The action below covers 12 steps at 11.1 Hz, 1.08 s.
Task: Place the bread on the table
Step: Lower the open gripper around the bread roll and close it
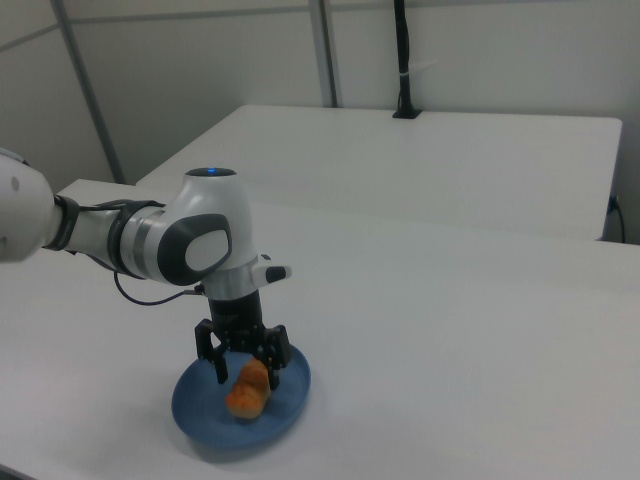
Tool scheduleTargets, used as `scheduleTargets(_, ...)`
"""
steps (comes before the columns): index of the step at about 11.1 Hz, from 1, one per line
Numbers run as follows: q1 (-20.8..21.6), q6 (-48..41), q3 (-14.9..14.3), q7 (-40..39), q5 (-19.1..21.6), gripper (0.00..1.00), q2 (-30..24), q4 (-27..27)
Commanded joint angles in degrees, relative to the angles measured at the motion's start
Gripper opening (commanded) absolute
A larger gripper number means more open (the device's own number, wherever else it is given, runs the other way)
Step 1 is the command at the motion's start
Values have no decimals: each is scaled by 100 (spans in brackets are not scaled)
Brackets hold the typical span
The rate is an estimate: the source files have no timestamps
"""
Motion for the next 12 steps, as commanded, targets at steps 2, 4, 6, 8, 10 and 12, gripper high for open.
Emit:
scheduleTargets(2,13,535,-38,-86,-62,84,29,-302)
scheduleTargets(4,4,491,-38,-87,-62,65,29,-302)
scheduleTargets(6,12,464,-38,-78,-53,44,2,-293)
scheduleTargets(8,4,342,-38,-95,-53,37,-42,-267)
scheduleTargets(10,4,210,-38,-113,-45,37,-120,-241)
scheduleTargets(12,4,183,-38,-122,-27,37,-200,-232)
